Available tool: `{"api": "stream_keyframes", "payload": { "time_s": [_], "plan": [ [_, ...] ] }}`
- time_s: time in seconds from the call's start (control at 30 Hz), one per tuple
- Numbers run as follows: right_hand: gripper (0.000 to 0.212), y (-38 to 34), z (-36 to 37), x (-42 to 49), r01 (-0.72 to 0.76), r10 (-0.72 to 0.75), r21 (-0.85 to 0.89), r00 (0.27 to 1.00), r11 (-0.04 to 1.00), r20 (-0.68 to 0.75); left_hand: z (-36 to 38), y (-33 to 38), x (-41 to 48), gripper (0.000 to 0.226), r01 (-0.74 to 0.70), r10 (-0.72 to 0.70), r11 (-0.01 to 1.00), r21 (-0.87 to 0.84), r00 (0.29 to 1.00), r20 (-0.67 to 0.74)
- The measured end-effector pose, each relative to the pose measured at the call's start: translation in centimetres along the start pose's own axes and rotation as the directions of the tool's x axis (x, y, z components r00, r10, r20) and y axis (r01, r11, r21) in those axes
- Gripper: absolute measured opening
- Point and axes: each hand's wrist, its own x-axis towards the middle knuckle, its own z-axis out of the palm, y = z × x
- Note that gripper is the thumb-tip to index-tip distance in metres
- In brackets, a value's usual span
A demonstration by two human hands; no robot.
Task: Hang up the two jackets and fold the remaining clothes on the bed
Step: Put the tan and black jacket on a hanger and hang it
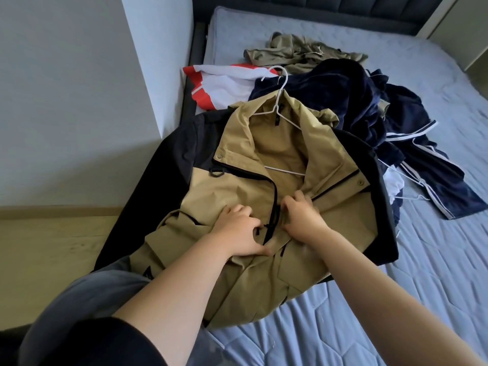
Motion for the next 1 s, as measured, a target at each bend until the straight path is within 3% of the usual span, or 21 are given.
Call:
{"api": "stream_keyframes", "payload": {
  "time_s": [0.07,0.13,0.2,0.27,0.47,0.57,0.63,0.7,0.8,0.9,1.0],
  "plan": [
    [0.014,-0.3,0.9,-1.0,0.181,-0.218,-0.23,0.964,0.956,-0.152,0.3,0.0,-0.1,0.078,0.009,-0.009,0.999,0.048,1.0,0.001],
    [0.009,-0.6,1.4,-1.6,0.305,-0.347,-0.217,0.918,0.927,-0.193,0.5,0.0,-0.1,0.08,0.017,-0.016,0.997,0.069,1.0,-0.008],
    [0.015,-0.7,1.6,-1.8,0.3,-0.307,-0.075,0.943,0.951,-0.128,0.6,-0.1,-0.1,0.083,0.022,-0.02,0.998,0.066,0.999,-0.028],
    [0.019,-0.7,1.6,-1.7,0.199,-0.198,0.021,0.979,0.98,-0.054,0.7,-0.3,-0.2,0.084,0.023,-0.021,0.998,0.053,0.999,-0.042],
    [0.017,-2.5,2.3,-0.8,0.177,-0.178,0.024,0.983,0.984,0.047,0.9,-0.5,-0.3,0.084,0.026,-0.023,0.998,0.058,0.999,-0.05],
    [0.007,-3.0,2.9,-0.8,0.126,-0.127,0.029,0.991,0.992,0.029,1.0,-0.5,-0.3,0.082,0.028,-0.024,0.998,0.062,0.998,-0.065],
    [0.009,-3.0,3.4,-0.8,0.056,-0.058,0.12,0.998,0.991,0.007,1.0,-0.5,-0.3,0.08,0.03,-0.026,0.998,0.049,0.997,-0.073],
    [0.009,-2.7,3.2,-0.8,-0.054,0.07,0.323,0.997,0.945,-0.037,1.0,-0.6,-0.2,0.075,0.048,-0.047,0.999,0.014,0.994,-0.094],
    [0.021,-2.1,1.7,-0.7,-0.159,0.214,0.624,0.977,0.765,-0.014,0.8,-0.3,-0.1,0.064,0.096,-0.1,0.995,-0.037,0.987,-0.125],
    [0.025,-1.9,-0.1,-1.4,-0.155,0.178,0.744,0.983,0.65,0.05,0.8,0.5,0.3,0.066,0.136,-0.135,0.991,-0.003,0.981,-0.142],
    [0.018,-1.9,-1.6,-2.1,-0.087,0.097,0.749,0.995,0.657,0.03,1.1,1.5,0.8,0.066,0.182,-0.181,0.983,-0.007,0.971,-0.16]
  ]
}}
